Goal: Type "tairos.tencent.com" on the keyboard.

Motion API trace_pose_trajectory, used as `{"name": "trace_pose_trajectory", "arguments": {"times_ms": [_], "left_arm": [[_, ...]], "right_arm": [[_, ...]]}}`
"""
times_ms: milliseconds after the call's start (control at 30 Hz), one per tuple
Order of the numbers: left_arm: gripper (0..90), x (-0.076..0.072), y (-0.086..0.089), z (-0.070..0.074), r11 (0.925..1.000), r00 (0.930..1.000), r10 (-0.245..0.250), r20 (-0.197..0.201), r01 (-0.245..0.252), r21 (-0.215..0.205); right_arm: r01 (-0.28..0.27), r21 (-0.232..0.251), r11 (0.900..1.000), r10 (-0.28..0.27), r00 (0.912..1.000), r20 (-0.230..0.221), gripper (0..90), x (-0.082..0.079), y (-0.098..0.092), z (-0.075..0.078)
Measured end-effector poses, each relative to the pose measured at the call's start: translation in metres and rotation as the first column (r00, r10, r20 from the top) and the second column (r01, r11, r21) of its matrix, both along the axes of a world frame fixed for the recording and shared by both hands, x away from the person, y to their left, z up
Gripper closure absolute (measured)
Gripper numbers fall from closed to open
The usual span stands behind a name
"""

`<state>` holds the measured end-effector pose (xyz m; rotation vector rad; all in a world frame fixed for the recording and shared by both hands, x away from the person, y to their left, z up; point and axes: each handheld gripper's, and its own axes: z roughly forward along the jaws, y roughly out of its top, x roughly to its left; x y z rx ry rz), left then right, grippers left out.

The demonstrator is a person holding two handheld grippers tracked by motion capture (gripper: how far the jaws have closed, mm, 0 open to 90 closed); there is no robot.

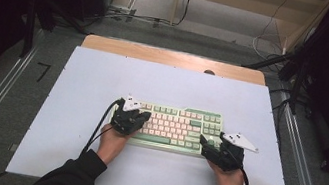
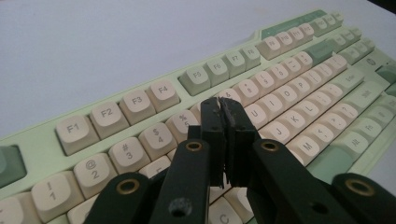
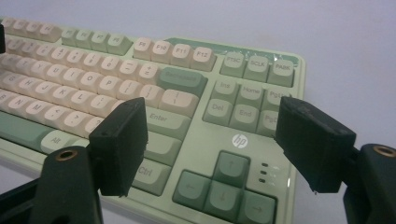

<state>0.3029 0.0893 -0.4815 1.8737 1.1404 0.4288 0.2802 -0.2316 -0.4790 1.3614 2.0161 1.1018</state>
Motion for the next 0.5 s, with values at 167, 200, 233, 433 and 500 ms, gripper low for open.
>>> {"name": "trace_pose_trajectory", "arguments": {"times_ms": [167,200,233,433,500], "left_arm": [[90.0,-0.007,0.011,0.002,0.9996,0.9997,0.025,0.004,-0.025,-0.013],[90.0,-0.007,0.011,0.002,0.9996,0.9997,0.025,0.004,-0.025,-0.013],[90.0,-0.008,0.015,0.002,0.9994,0.9995,0.032,0.001,-0.032,-0.014],[90.0,-0.013,0.03,0.001,0.9976,0.9977,0.068,-0.009,-0.068,-0.012],[90.0,-0.014,0.032,0.001,0.9971,0.9971,0.075,-0.012,-0.075,-0.013]], "right_arm": [[-0.021,0.002,1.0,0.021,0.9998,0.003,23.8,0.004,0.007,0.0],[-0.026,0.004,1.0,0.026,0.9997,0.001,23.8,0.005,0.008,0.001],[-0.033,0.001,0.999,0.033,0.9994,0.003,23.8,0.005,0.01,0.001],[-0.061,0.001,0.998,0.061,0.9981,0.005,23.8,0.01,0.019,0.001],[-0.066,0.001,0.998,0.066,0.9978,0.005,23.8,0.011,0.02,0.002]]}}
